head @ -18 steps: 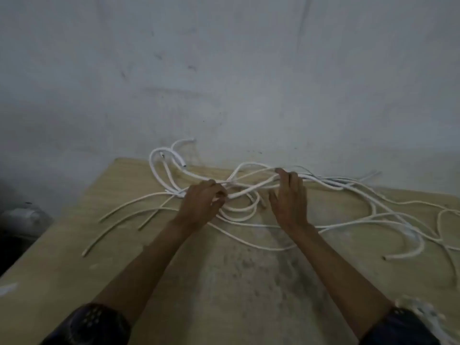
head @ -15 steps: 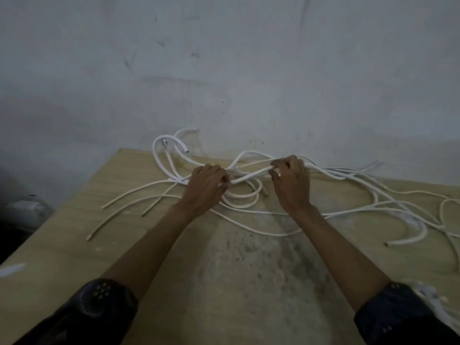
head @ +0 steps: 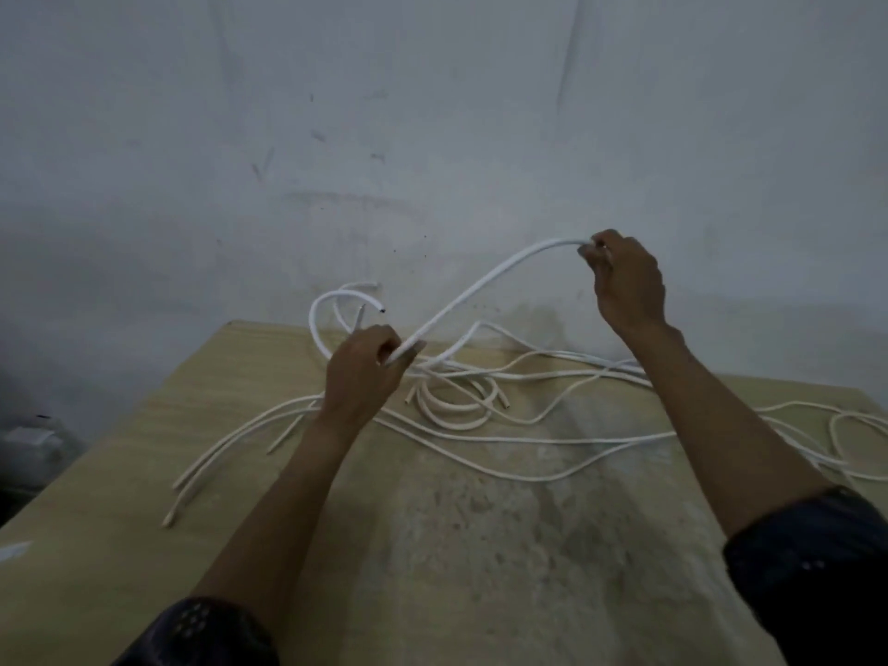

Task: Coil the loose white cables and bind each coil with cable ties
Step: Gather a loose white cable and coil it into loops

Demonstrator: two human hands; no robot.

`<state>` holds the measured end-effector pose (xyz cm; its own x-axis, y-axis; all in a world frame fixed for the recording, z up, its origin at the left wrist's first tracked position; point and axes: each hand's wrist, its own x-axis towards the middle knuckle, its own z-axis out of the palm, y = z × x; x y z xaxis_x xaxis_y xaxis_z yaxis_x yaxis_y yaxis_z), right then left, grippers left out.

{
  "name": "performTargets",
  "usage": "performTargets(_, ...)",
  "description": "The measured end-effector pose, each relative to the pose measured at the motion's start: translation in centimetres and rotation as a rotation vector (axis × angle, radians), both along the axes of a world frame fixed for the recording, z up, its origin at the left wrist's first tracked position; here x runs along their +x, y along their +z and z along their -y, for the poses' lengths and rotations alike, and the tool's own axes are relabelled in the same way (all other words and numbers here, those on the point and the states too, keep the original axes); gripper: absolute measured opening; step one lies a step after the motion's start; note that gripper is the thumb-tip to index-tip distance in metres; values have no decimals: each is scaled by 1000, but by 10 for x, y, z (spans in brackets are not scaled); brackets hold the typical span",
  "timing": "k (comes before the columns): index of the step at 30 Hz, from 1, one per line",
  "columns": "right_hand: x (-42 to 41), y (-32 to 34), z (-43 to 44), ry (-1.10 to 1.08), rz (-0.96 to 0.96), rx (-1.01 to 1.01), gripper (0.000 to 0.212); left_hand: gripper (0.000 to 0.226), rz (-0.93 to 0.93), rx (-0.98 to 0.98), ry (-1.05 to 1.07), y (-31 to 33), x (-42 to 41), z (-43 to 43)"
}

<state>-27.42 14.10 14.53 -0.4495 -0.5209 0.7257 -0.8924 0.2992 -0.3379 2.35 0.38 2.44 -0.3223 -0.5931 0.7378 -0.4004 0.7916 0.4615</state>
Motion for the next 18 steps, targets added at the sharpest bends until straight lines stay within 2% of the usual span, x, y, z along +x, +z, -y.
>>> performTargets(4, -6, 7, 7, -78, 65, -203, 32, 36, -87, -1, -95, 9, 5, 12)
performTargets(7, -11, 10, 14, -123, 68, -201, 32, 32, -71, -101, -119, 9, 9, 20)
performTargets(9, -12, 8, 24, -86, 35, -150, 30, 35, -186, -55, -89, 24, 6, 16)
performTargets(12, -14, -8, 40, -16, 23, -28, 29, 33, -459, 67, -155, 57, 8, -1)
performTargets(14, -11, -21, 48, 31, 64, -19, 28, 35, -601, 182, -215, 72, 9, -4)
performTargets(18, 2, -42, 62, 106, 179, -66, 23, 36, -888, 681, -481, 79, 5, -6)
